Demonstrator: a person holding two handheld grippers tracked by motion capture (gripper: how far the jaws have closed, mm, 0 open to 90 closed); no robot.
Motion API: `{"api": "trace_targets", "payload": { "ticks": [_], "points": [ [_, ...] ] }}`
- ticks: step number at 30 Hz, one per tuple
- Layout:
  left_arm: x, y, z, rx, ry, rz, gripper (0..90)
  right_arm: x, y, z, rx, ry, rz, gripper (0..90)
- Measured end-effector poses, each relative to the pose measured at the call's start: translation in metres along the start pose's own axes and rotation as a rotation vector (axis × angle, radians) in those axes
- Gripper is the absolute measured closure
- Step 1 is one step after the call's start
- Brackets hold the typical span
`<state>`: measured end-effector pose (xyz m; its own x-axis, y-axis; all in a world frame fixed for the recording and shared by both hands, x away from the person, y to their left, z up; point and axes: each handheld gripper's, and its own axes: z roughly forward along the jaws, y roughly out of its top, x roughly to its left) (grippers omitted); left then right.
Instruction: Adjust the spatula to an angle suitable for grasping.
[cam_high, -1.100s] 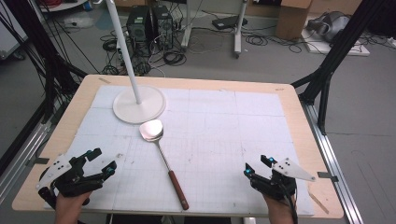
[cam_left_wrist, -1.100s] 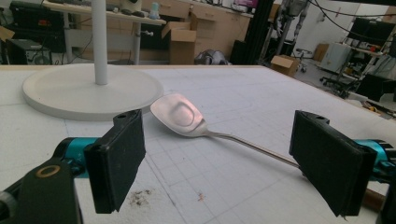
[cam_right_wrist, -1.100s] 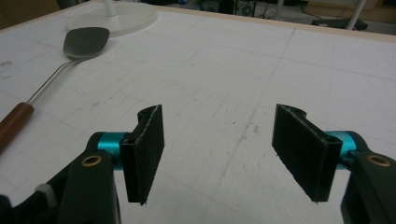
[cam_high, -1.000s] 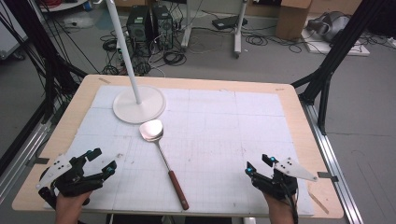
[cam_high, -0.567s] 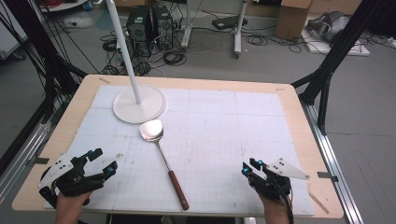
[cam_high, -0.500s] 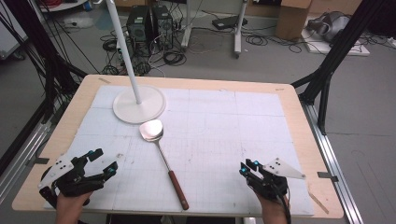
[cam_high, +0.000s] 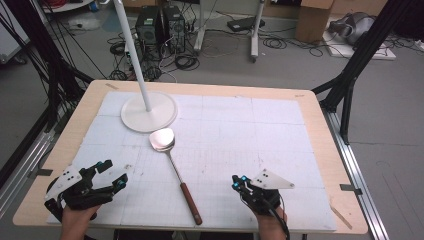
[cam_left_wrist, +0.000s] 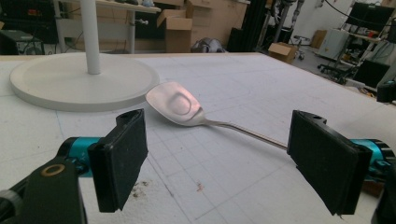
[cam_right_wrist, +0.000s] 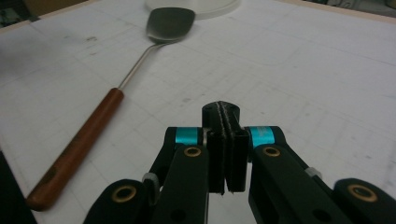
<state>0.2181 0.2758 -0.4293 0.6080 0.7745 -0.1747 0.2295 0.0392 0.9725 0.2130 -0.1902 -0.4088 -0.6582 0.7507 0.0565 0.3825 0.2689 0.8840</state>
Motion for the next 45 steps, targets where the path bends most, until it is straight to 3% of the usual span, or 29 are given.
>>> {"api": "trace_targets", "payload": {
  "ticks": [5, 8, 13, 14, 15, 18, 24, 28, 34, 41, 45],
  "points": [
    [0.002, 0.000, -0.001, 0.001, 0.002, -0.004, 20.7, 0.019, 0.002, 0.016, 0.034, 0.047, -0.059, 88.9],
    [0.003, 0.000, -0.001, -0.002, 0.006, -0.011, 20.7, 0.025, 0.003, 0.023, 0.043, 0.069, -0.069, 88.9],
    [0.002, 0.000, 0.000, 0.002, 0.005, -0.009, 20.8, 0.046, 0.003, 0.042, 0.079, 0.165, -0.093, 88.9],
    [0.002, 0.000, 0.000, 0.002, 0.004, -0.010, 20.8, 0.046, 0.003, 0.042, 0.079, 0.165, -0.093, 88.9],
    [0.002, 0.000, 0.000, 0.002, 0.005, -0.012, 20.8, 0.055, 0.003, 0.048, 0.095, 0.203, -0.105, 88.9],
    [0.003, -0.001, 0.000, 0.003, 0.005, -0.014, 20.9, 0.069, 0.003, 0.058, 0.124, 0.257, -0.135, 88.9],
    [0.005, -0.001, -0.001, 0.001, 0.007, -0.019, 20.9, 0.092, 0.000, 0.073, 0.188, 0.323, -0.206, 88.9],
    [0.005, -0.001, -0.002, 0.000, 0.008, -0.022, 21.0, 0.098, -0.003, 0.077, 0.234, 0.317, -0.234, 88.9],
    [0.005, -0.001, -0.002, 0.001, 0.008, -0.025, 21.1, 0.093, -0.005, 0.074, 0.280, 0.254, -0.262, 88.9],
    [0.006, -0.001, -0.002, -0.001, 0.010, -0.028, 21.1, 0.080, -0.006, 0.066, 0.304, 0.207, -0.230, 88.4],
    [0.006, -0.001, -0.002, 0.004, 0.009, -0.029, 21.1, 0.061, -0.008, 0.054, 0.314, 0.168, -0.196, 88.2]
  ]
}}
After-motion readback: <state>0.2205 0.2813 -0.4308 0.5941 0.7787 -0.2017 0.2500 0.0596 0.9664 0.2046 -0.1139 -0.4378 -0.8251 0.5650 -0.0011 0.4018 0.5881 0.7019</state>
